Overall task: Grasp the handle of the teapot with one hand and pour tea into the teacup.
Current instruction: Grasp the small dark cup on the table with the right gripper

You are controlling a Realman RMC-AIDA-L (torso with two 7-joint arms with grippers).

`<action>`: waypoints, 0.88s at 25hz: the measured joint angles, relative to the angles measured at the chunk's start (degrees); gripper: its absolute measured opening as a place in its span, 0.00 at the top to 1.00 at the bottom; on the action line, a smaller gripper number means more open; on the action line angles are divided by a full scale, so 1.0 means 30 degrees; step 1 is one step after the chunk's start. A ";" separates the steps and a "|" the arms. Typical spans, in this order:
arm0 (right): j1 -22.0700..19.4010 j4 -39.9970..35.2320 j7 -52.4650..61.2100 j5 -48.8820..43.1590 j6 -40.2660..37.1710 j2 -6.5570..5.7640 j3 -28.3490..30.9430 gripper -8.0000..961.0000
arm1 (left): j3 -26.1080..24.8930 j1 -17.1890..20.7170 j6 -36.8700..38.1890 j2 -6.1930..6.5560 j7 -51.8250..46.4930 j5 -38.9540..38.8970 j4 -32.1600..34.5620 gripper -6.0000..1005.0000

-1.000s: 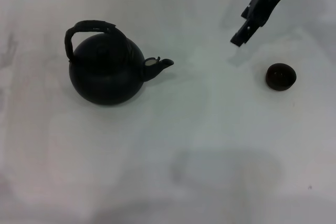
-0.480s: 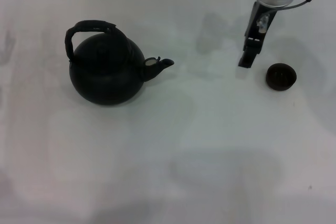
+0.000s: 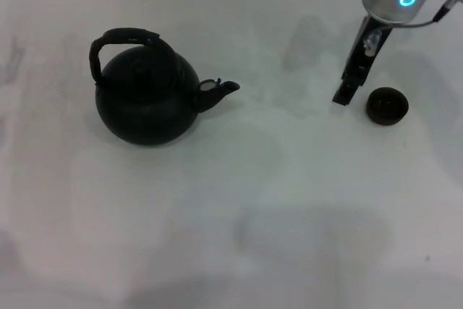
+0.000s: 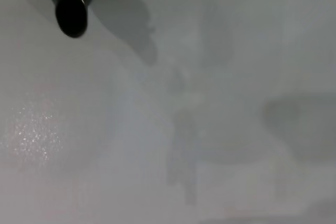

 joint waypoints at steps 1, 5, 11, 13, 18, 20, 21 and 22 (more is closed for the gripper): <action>-0.0111 0.0153 0.0015 -0.0010 0.0107 0.0000 0.0055 0.21 | 0.0000 -0.0057 -0.0001 0.0019 0.0000 0.0000 0.0000 0.13; -0.0577 0.0248 0.0493 -0.0033 0.0453 -0.0012 0.0176 0.21 | 0.0001 -0.0176 -0.0027 0.0085 0.0000 0.0002 0.0001 0.13; -0.1214 0.0306 0.0603 -0.0133 0.0755 -0.0049 0.0754 0.21 | 0.0020 -0.0208 -0.0027 0.0153 -0.0001 0.0002 -0.0021 0.13; -0.1372 0.0328 0.0625 -0.0201 0.0957 -0.0061 0.0795 0.21 | 0.0026 -0.0206 -0.0024 0.0154 -0.0001 0.0002 -0.0028 0.13; -0.1572 0.0542 0.0998 -0.0450 0.1425 -0.0119 0.0795 0.22 | 0.0118 -0.0188 -0.0019 0.0151 0.0000 0.0058 -0.0054 0.13; -0.1581 0.0576 0.1012 -0.0545 0.1502 -0.0115 0.0799 0.22 | 0.0143 -0.0173 -0.0016 0.0148 -0.0001 0.0079 -0.0057 0.13; -0.1587 0.0615 0.1017 -0.0578 0.1540 -0.0110 0.0802 0.22 | 0.0144 -0.0167 -0.0013 0.0146 0.0000 0.0092 -0.0058 0.13; -0.1597 0.0687 0.1022 -0.0587 0.1541 -0.0102 0.0801 0.22 | 0.0146 -0.0163 -0.0011 0.0146 0.0000 0.0102 -0.0059 0.13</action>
